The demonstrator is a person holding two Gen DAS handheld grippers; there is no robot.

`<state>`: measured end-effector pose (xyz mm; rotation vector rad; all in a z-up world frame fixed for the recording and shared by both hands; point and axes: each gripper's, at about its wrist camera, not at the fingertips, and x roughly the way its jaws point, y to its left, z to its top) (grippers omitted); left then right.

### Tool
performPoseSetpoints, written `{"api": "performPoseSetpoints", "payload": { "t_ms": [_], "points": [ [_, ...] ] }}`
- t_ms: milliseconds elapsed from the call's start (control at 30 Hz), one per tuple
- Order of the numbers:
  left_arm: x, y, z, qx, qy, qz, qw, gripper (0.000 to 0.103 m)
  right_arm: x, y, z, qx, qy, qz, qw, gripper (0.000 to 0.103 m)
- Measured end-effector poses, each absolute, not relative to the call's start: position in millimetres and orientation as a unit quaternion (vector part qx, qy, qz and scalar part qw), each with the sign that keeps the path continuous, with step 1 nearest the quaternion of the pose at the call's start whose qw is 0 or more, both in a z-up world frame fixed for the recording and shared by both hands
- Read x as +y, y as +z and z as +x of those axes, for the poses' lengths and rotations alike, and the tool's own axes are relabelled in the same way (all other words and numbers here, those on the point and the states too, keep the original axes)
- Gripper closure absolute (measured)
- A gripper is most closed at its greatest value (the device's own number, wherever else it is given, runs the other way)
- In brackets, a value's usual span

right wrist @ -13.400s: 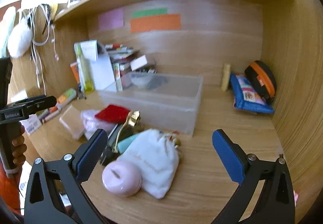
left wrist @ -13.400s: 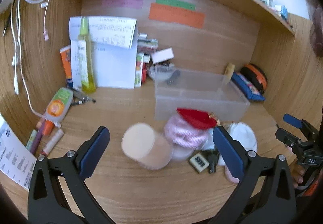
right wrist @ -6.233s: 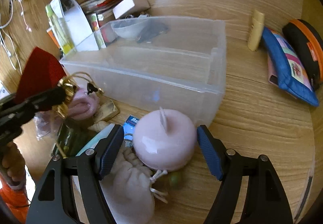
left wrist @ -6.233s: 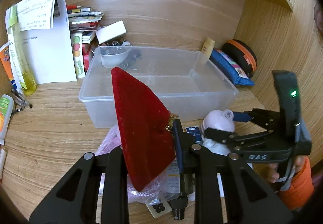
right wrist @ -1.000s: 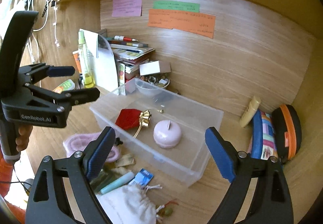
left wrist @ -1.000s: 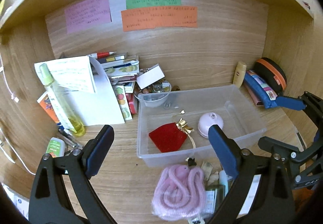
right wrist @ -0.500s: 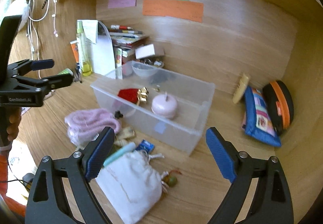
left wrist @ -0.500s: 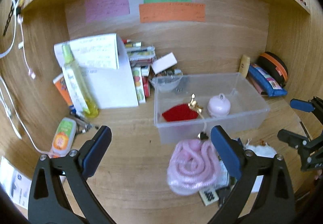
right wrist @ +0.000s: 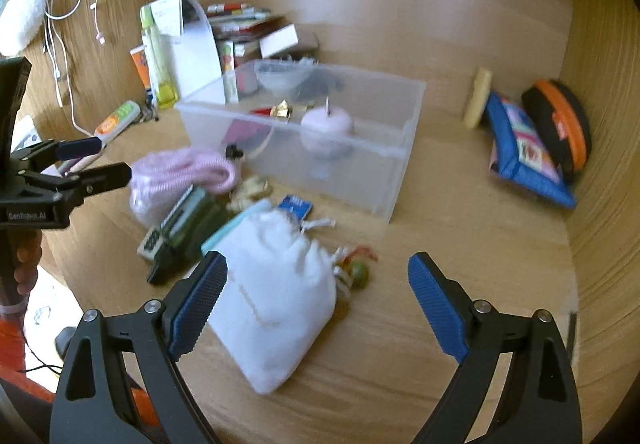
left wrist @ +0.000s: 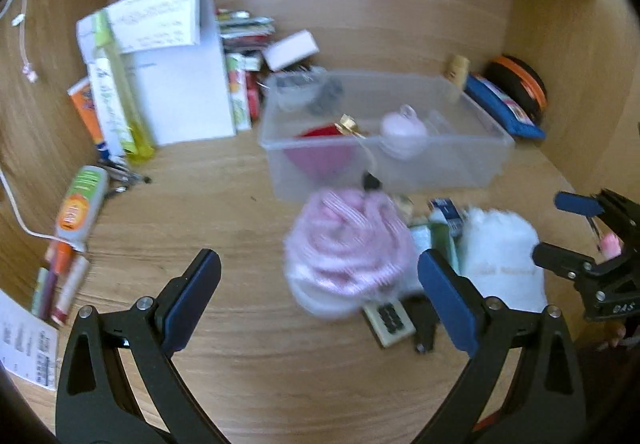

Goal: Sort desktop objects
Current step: 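Grasp the bagged pink rope with the left tool while the right tool grasps the white drawstring bag, then carry the pink rope bag and white drawstring bag over the clear box with both tools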

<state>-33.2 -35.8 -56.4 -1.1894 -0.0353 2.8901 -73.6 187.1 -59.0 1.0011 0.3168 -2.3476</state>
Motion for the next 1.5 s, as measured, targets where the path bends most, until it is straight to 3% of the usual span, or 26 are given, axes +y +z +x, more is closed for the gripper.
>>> {"api": "performPoseSetpoints", "payload": {
  "t_ms": [167,433,667,767,900,967,1033,1133,1300,1500],
  "points": [
    [-22.4,-70.3,-39.5,0.026,0.917,-0.398,0.012,0.003,184.0,-75.8,-69.7,0.116,-0.862,0.397,0.293,0.012],
    [-36.1,-85.3,-72.4,-0.02,0.9,-0.434,0.017,0.003,171.0,-104.6,-77.6,0.111,-0.838,0.438,0.304,0.012],
    [-31.6,-91.4,-99.6,-0.015,0.891,-0.452,0.018,0.003,167.3,-109.9,-82.9,0.107,-0.836,0.437,0.313,0.014],
    [-31.6,-92.9,-110.9,-0.027,0.889,-0.456,0.029,0.003,166.7,-112.4,-82.8,0.11,-0.839,0.434,0.309,0.019],
    [-33.5,-97.3,-122.9,-0.053,0.884,-0.463,0.037,0.003,168.2,-110.6,-79.6,0.105,-0.84,0.426,0.319,0.039],
    [-34.9,-99.2,-124.5,-0.063,0.883,-0.463,0.042,0.009,169.4,-109.2,-78.4,0.101,-0.841,0.422,0.323,0.045],
    [-35.3,-99.5,-123.2,-0.072,0.881,-0.464,0.059,0.023,173.8,-105.9,-78.5,0.093,-0.843,0.418,0.325,0.056],
    [-35.8,-99.3,-119.3,-0.067,0.885,-0.458,0.056,0.027,182.7,-99.7,-81.9,0.064,-0.842,0.416,0.338,0.069],
    [-38.2,-94.1,-112.0,-0.061,0.89,-0.449,0.045,0.037,187.7,-95.2,-84.4,0.05,-0.843,0.413,0.341,0.074],
    [-45.0,-81.4,-96.6,-0.064,0.902,-0.426,0.032,0.038,187.5,-83.2,-81.0,0.05,-0.85,0.396,0.345,0.076]
  ]
}}
